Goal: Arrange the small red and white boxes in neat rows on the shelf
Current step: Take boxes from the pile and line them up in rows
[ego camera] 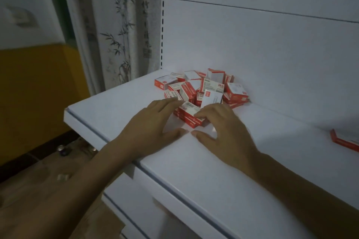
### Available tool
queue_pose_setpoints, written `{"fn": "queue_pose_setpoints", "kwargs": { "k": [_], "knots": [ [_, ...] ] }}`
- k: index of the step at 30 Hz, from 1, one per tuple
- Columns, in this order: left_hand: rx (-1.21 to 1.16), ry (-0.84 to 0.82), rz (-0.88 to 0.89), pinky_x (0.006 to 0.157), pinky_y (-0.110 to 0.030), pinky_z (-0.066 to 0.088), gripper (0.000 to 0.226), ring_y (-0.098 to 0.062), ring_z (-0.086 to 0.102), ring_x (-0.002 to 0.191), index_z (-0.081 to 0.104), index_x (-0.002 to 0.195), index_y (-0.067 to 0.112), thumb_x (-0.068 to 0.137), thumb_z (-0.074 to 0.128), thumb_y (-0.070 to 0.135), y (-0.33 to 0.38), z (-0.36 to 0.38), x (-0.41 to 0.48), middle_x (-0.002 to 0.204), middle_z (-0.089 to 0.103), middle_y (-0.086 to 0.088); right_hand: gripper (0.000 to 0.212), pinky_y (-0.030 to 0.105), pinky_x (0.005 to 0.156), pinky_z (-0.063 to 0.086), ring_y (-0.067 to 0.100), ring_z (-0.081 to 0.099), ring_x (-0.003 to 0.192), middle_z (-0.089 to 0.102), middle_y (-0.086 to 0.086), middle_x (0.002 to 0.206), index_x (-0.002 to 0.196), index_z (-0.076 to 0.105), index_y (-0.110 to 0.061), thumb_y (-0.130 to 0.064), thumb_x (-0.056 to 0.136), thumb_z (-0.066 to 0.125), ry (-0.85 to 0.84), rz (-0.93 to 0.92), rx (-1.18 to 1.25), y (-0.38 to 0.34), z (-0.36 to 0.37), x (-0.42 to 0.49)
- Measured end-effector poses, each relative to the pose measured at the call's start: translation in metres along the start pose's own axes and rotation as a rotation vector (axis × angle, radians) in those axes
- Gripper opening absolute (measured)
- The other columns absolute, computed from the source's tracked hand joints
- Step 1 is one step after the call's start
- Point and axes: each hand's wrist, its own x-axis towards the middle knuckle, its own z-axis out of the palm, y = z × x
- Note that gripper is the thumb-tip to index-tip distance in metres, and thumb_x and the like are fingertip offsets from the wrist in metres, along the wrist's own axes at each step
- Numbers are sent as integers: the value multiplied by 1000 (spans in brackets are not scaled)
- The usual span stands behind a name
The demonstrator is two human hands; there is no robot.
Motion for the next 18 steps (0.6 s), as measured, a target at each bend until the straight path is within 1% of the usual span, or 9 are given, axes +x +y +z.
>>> {"fn": "queue_pose_setpoints", "kwargs": {
  "k": [2,5,8,9,10,11,13,15,18],
  "knots": [
    [19,3,34,101,-26,33,59,-9,34,132,31,139,37,86,45,57,-2,0,0,148,33,14,41,31,79,52,18,57,100,63,3,108,108,60,-16,-38,76,71,27,-8,4,0,0,1],
    [23,15,68,90,-22,35,54,-12,45,124,38,136,33,88,43,56,-3,-1,-1,140,45,10,46,31,81,52,20,59,104,63,6,112,113,58,-12,-41,77,64,65,-18,20,4,4,-1],
    [36,29,100,89,-22,33,58,-13,44,125,39,136,30,87,40,60,-4,0,-3,140,45,8,45,32,85,52,23,61,105,66,10,112,114,61,-7,-36,80,61,89,-40,47,7,7,-1],
    [32,34,104,90,-22,33,62,-14,43,125,37,137,29,85,39,61,-4,-1,-4,141,44,6,44,31,85,53,21,62,105,66,9,111,115,61,-6,-36,82,59,95,-29,95,8,6,0],
    [23,41,98,91,-23,32,66,-15,43,125,34,139,28,83,40,61,-3,-2,-4,142,44,4,42,27,84,54,16,63,103,67,8,110,115,61,-6,-36,86,55,89,18,188,7,5,1],
    [16,52,89,91,-23,30,69,-17,44,125,32,141,27,82,41,60,-2,-3,-4,142,43,2,39,22,79,55,9,64,99,67,5,107,114,61,-7,-35,88,52,79,90,305,7,2,2],
    [13,74,83,89,-24,30,71,-20,47,123,31,142,24,83,38,61,1,-4,-5,141,45,0,30,14,65,54,-2,64,84,66,-3,97,107,61,-8,-31,92,48,62,229,488,8,-2,5],
    [16,69,88,88,-25,31,69,-21,50,121,34,141,22,84,36,61,2,-5,-5,139,48,-1,20,13,58,51,-2,64,71,64,-8,88,101,59,-8,-22,94,47,36,329,601,10,-3,5],
    [14,60,103,91,-27,34,62,-22,51,121,39,138,20,84,43,51,1,-5,-2,138,49,-1,16,15,57,51,1,62,64,63,-9,85,98,58,-8,-18,94,45,1,371,679,11,-4,7]
  ]
}}
